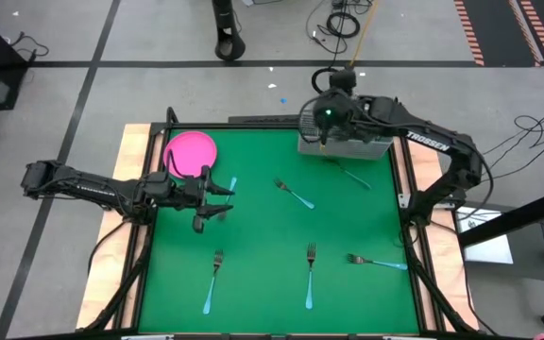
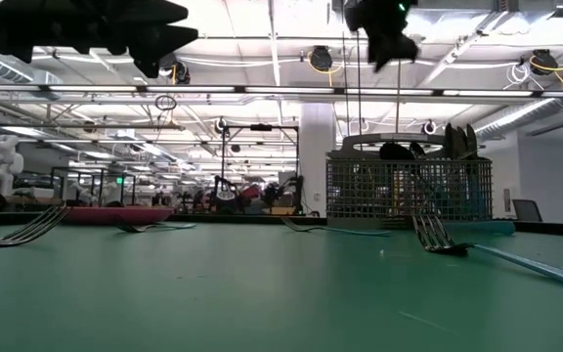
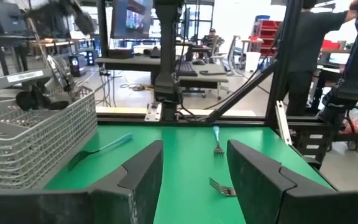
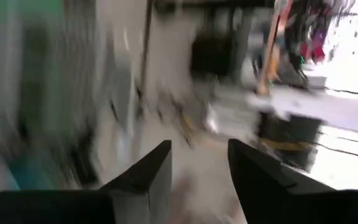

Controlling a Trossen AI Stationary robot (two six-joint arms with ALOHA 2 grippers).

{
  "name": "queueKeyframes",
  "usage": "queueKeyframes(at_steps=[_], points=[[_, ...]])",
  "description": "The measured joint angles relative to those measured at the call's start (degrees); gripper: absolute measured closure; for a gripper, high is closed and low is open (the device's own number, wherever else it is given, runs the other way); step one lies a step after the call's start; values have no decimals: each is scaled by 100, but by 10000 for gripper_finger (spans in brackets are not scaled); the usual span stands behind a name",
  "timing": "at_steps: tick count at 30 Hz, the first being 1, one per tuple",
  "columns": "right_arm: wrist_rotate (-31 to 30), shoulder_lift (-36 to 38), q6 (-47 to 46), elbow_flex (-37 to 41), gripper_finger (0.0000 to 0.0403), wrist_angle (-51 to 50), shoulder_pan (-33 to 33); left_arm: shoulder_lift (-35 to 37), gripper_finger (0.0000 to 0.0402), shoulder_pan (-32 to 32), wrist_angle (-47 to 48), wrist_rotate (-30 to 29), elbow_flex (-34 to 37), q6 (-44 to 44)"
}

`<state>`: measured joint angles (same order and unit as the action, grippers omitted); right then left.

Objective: Sort silverware
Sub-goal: Put the blue fork into the gray silverware basket

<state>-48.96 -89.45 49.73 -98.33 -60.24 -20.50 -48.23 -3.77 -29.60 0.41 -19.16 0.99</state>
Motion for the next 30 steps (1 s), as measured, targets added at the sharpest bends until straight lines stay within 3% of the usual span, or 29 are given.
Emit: queueKeyframes(at_steps=[10, 13, 17, 20, 26, 30], points=[[4067, -22, -4418, -537, 257, 1989, 581, 2, 221, -11, -21, 393, 0, 136], [4608, -139, -4968, -537, 257, 2286, 891, 9, 221, -58, -88, 410, -91, 301], [4633, -427, -5815, -535, 257, 2429, 1422, 9, 221, -430, 255, 393, -289, 295], [4487, -677, -5939, -533, 257, 2475, 1814, 10, 221, -834, 848, 214, -430, 331], [3169, -1164, -6108, -533, 257, 2623, 2727, 9, 221, -1645, 2516, -591, -867, 1129], [2241, -1504, -6653, -533, 257, 2878, 3415, -1, 221, -2124, 3561, -767, -1196, 2117]])
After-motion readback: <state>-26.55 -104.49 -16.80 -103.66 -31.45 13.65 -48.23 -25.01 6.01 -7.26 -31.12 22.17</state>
